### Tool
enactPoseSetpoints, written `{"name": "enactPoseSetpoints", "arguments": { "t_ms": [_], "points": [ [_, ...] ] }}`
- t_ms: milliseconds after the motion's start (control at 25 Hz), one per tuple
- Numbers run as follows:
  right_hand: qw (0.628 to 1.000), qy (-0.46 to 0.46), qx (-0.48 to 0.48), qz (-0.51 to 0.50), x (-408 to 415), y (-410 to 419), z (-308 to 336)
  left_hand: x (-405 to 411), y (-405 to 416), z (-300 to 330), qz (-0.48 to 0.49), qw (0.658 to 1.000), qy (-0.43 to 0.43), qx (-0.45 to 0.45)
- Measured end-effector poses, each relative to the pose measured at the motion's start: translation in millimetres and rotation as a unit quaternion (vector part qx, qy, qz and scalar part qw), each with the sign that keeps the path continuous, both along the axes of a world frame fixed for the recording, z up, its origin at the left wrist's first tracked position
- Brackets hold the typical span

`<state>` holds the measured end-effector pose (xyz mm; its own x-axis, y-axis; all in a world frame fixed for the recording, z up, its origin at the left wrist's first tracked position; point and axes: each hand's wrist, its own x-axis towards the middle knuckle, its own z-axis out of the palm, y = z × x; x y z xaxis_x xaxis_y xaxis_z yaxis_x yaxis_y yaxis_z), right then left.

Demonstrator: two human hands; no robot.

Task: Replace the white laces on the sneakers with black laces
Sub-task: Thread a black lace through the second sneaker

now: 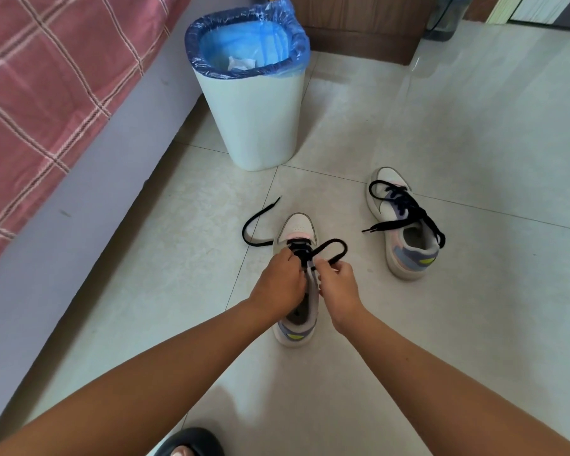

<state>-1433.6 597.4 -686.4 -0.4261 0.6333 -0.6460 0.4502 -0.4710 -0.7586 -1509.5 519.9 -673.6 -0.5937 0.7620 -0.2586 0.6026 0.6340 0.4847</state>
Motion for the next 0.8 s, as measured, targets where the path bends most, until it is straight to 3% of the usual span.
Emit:
{"name": "enactPoseSetpoints", "arguments": {
  "t_ms": [200, 400, 600, 800],
  "points": [
    [0.997, 0.005, 0.052, 0.056, 4, -6, 4, -9, -15, 3, 0.014, 0.995, -0.098, 0.034],
    [0.999, 0.003, 0.034, 0.001, 0, -4, 0, -14, -40, 12, 0.044, 0.961, -0.261, 0.083],
    [0.998, 0.013, 0.005, -0.054, -3, -4, 1, -17, -57, 25, 0.084, 0.97, -0.211, 0.092],
    [0.999, 0.033, 0.015, -0.013, -2, 3, -1, -18, -74, 23, 0.07, 0.962, -0.262, 0.017]
  ]
}}
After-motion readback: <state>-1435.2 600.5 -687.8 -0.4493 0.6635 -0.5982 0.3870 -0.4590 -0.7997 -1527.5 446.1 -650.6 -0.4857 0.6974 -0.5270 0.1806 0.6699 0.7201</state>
